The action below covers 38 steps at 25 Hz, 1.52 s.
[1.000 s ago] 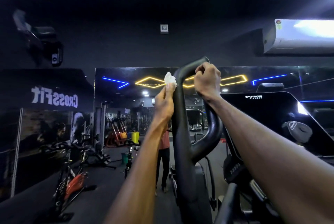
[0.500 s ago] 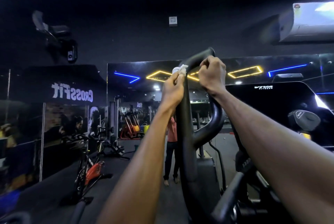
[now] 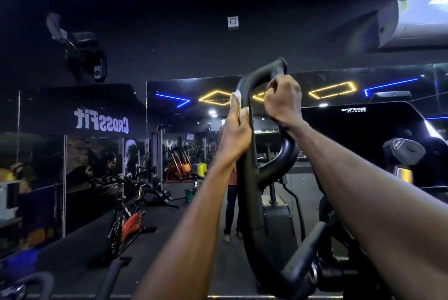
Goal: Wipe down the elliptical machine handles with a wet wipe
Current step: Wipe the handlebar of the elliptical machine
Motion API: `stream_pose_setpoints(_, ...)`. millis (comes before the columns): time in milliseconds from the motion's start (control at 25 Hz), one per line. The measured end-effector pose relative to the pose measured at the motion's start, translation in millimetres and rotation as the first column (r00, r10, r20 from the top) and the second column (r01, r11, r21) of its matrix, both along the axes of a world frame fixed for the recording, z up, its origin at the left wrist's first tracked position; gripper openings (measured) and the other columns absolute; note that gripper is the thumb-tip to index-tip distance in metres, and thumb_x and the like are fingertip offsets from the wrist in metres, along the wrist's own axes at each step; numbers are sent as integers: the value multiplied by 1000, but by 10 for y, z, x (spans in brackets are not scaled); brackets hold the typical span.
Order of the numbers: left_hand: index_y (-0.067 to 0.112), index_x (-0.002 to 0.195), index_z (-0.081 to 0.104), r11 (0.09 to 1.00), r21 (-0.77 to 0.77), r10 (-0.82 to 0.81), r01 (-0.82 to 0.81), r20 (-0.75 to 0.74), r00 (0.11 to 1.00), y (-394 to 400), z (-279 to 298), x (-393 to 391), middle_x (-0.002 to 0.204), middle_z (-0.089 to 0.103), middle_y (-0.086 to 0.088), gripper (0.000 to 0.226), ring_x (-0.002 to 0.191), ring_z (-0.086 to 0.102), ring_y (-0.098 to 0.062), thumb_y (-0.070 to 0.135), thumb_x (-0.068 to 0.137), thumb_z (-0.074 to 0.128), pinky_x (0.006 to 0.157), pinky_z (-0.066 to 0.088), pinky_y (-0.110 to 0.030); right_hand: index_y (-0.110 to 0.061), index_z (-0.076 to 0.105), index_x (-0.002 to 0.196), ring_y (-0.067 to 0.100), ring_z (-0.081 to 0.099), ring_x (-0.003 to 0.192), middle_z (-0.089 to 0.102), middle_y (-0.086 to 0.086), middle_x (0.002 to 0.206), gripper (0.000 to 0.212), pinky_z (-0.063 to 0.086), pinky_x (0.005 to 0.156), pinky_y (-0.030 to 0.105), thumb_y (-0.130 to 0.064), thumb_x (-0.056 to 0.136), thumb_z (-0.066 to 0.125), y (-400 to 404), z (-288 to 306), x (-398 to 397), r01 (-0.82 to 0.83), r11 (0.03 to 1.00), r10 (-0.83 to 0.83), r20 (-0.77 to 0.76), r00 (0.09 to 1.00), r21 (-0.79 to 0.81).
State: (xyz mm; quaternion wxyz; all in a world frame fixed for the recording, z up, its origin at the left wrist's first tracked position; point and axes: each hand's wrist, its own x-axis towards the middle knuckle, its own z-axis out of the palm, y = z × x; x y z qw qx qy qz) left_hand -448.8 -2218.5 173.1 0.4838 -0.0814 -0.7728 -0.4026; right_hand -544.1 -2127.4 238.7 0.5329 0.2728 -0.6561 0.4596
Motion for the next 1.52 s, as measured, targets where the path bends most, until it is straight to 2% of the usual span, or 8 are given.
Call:
stream_pose_setpoints(120, 24, 157, 5, 999, 25, -29, 28, 34, 999, -146, 364, -251, 134, 53, -23, 54, 112, 59, -35, 31, 106, 21, 98, 48, -40, -2, 63, 90, 27, 54, 91, 60, 17, 100, 23, 34, 76, 30, -4, 92, 41, -2, -17, 1, 4, 1000, -4, -8, 1000, 6)
stream_pose_setpoints(360, 1, 99, 53, 933, 294, -258, 208, 142, 956, -137, -278, -96, 91, 67, -27, 49, 71, 64, -31, 35, 107, 19, 60, 54, -38, -1, 63, 90, 23, 51, 90, 59, 16, 99, 23, 32, 77, 29, -2, 93, 40, 28, -80, 32, -12, 999, 13, -12, 1000, 33)
stream_pose_setpoints(600, -3, 100, 62, 687, 622, -489, 377, 12, 872, -192, 264, -182, 81, 71, -23, 62, 67, 70, -31, 45, 106, 23, 70, 58, -42, -3, 63, 86, 23, 52, 91, 59, 15, 98, 22, 31, 75, 25, 0, 90, 41, 53, -91, 31, -25, 999, 26, -21, 999, 43)
stream_pose_setpoints(840, 4, 98, 67, 497, 690, -748, 526, 33, 663, -351, -443, -176, 79, 68, -14, 62, 69, 67, -27, 52, 104, 27, 73, 57, -39, -4, 62, 87, 22, 48, 92, 57, 14, 99, 21, 30, 78, 27, -1, 91, 41, 54, -129, 4, 7, 997, -4, -36, 999, 78)
stream_pose_setpoints(1000, 0, 109, 65, 499, 728, -675, 470, -13, 737, -259, -188, -200, 87, 71, -18, 71, 79, 69, -30, 58, 101, 24, 78, 58, -40, -6, 59, 89, 21, 42, 93, 50, 11, 98, 21, 30, 80, 29, -2, 91, 39, 58, -129, 46, 42, 990, -36, -50, 998, 134)
stream_pose_setpoints(1360, 5, 109, 49, 972, 210, -128, 107, 89, 988, -87, -282, -51, 89, 59, -14, 44, 70, 60, -20, 39, 107, 22, 62, 53, -35, 2, 63, 95, 26, 40, 95, 54, 21, 112, 23, 27, 80, 29, -3, 92, 41, 86, -218, 39, 130, 967, -114, -84, 990, 217)
stream_pose_setpoints(1440, 12, 144, 26, 999, -18, -41, 42, 56, 998, -108, -125, -135, 136, 45, -26, 47, 114, 59, -32, 39, 105, 24, 93, 53, -49, 3, 63, 94, 29, 42, 95, 53, 22, 112, 22, 27, 79, 30, -2, 91, 41, 87, -235, 41, 154, 961, -133, -101, 986, 230)
stream_pose_setpoints(1520, 23, 156, -3, 973, -228, 25, -13, 50, 998, -176, -254, -148, 165, -1, -8, 60, 151, 13, -26, 37, 105, 24, 120, 23, -50, 3, 63, 94, 31, 43, 96, 54, 23, 111, 23, 28, 80, 30, -1, 90, 41, 85, -253, 42, 170, 957, -145, -120, 982, 236)
